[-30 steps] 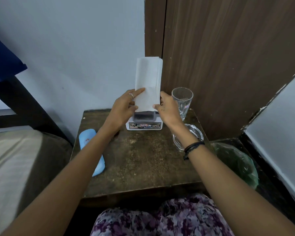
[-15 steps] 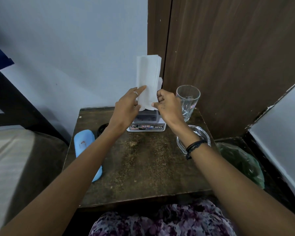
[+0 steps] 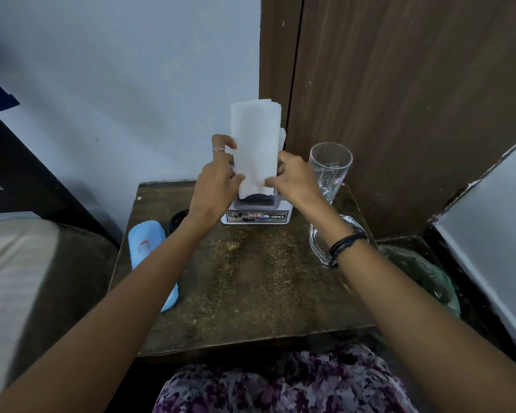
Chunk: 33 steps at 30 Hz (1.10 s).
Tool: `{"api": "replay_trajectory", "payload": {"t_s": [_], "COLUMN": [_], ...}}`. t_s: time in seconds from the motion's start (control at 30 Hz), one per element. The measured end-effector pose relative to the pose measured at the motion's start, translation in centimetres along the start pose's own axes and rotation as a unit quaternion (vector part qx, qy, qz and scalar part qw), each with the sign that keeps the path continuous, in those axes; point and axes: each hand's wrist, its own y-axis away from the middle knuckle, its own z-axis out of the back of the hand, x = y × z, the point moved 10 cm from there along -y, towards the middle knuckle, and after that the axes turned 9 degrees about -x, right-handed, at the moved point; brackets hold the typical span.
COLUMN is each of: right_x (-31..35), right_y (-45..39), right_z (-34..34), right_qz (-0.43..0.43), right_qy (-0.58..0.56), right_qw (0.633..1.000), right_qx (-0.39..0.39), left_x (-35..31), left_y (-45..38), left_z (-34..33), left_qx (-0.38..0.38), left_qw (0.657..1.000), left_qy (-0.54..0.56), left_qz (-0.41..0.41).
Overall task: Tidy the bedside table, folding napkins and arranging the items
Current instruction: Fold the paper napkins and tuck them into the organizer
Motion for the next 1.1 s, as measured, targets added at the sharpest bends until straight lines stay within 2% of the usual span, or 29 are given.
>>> {"api": "replay_trajectory", "payload": {"t_s": [0.1,0.23,0.43,0.6,0.8,0.97,1.1], "right_x": [0.5,0.4,0.5,0.5,0.4,0.1,0.1], "right_y": [-0.2,-0.3,-0.4,-0.1,0.8,0.4,0.3], "right_z": [1.3,1.8,1.5,0.4,-1.6,-1.7,-1.1], "right_qz": [-0.002,0.004,0.008,0.015,0.068,0.058,0.041], "right_qy": [-0.046,-0.019,-0.001,0.012,0.128,0.142,0.137], "right_qw": [0.998,0.999,1.000,0.999,0.982,0.980,0.986], "right_qx": [-0.032,-0.038,-0.006,0.040,0.123,0.125,0.091], "left_x": [0.1,0.6,0.9,0.6,0.5,-0.1,0.2], "left_y": [-0.1,-0.7,-1.7,-1.0,-0.4,-0.2,-0.4], "left_z": [-0.1,-0.5,-1.2,-2.5,-3.1,-2.4,-1.6], "left_qx": [0.002,0.024,0.092,0.171,0.191,0.159,0.129], "left_qw": [1.000,0.999,0.995,0.985,0.980,0.987,0.991], "left_qy": [0.020,0.022,0.007,-0.026,-0.049,-0.018,-0.008], "left_qz": [0.014,0.037,0.046,0.017,0.016,0.013,0.017]}}
